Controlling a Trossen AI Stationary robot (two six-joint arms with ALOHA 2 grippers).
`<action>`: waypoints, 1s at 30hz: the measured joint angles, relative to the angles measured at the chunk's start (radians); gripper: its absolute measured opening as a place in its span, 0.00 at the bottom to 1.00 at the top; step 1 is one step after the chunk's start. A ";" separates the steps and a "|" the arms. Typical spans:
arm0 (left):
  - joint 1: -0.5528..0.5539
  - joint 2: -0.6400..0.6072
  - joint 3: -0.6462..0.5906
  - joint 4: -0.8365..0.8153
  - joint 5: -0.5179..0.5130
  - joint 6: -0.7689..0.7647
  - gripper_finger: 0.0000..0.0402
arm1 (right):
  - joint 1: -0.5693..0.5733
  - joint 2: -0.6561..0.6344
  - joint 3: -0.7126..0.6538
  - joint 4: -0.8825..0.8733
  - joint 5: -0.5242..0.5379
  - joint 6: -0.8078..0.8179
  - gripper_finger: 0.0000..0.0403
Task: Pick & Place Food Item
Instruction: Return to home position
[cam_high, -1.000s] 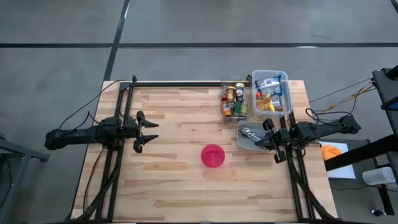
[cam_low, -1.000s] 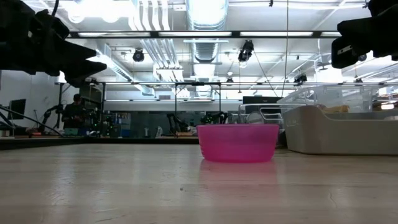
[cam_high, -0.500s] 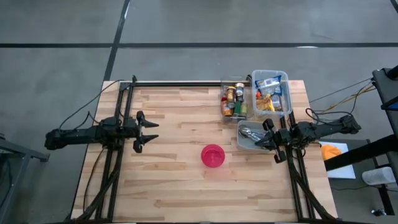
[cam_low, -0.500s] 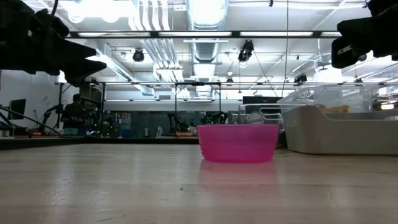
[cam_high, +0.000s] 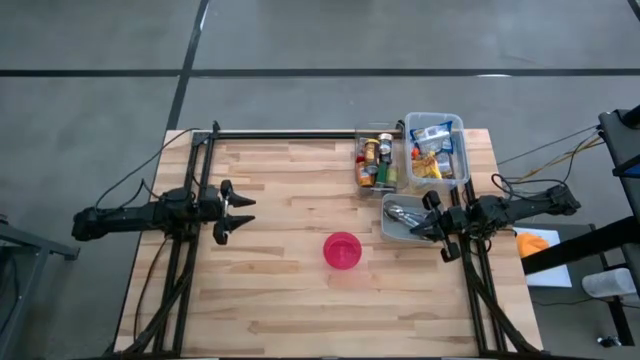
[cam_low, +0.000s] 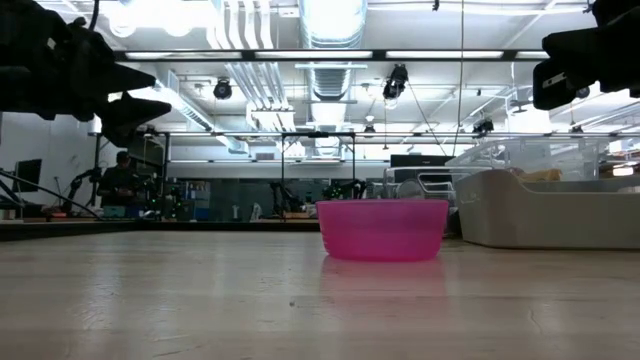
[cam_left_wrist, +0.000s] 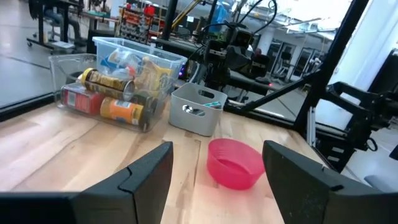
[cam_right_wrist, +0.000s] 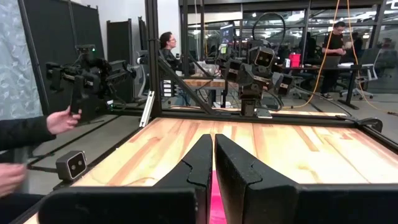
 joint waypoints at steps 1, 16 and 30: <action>0.000 0.000 0.000 0.000 0.000 -0.006 0.62 | 0.000 0.000 0.000 0.000 0.000 0.000 0.04; 0.000 0.000 0.000 0.000 0.000 0.024 0.62 | 0.000 0.000 0.000 0.000 0.000 0.000 0.04; 0.000 0.000 -0.001 0.001 0.000 0.024 0.62 | 0.000 0.000 0.000 0.000 0.000 0.000 0.04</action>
